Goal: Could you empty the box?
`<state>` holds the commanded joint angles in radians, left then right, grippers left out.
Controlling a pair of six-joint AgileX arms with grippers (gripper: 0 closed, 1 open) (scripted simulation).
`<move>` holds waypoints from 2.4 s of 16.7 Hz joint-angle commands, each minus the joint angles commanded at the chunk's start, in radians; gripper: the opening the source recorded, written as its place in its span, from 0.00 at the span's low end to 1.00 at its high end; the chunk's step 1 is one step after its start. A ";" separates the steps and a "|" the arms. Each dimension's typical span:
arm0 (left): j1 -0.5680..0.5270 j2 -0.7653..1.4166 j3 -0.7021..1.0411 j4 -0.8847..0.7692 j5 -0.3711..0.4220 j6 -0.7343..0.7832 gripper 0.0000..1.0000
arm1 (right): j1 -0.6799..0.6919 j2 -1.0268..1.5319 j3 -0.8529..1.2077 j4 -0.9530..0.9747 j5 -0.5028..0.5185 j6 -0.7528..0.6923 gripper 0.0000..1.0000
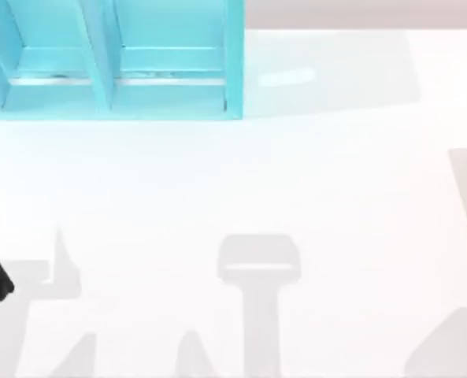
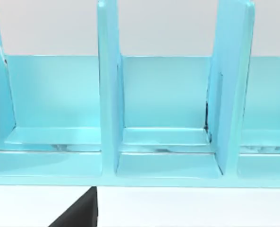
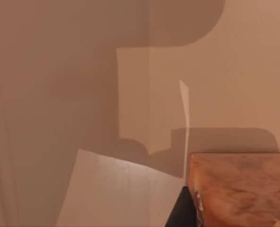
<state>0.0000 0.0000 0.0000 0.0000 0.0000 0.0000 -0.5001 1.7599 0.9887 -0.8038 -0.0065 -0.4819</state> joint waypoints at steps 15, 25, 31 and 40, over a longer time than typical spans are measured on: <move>0.000 0.000 0.000 0.000 0.000 0.000 1.00 | 0.007 -0.238 0.309 -0.364 0.082 0.027 0.00; 0.000 0.000 0.000 0.000 0.000 0.000 1.00 | -0.006 -0.134 0.389 -0.522 0.000 -0.006 0.00; 0.000 0.000 0.000 0.000 0.000 0.000 1.00 | 0.063 -0.077 0.431 -0.537 0.000 0.058 0.00; 0.000 0.000 0.000 0.000 0.000 0.000 1.00 | 0.634 0.198 0.696 -0.430 -0.017 0.596 0.00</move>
<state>0.0000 0.0000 0.0000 0.0000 0.0000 0.0000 0.1335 1.9576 1.6849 -1.2334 -0.0237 0.1144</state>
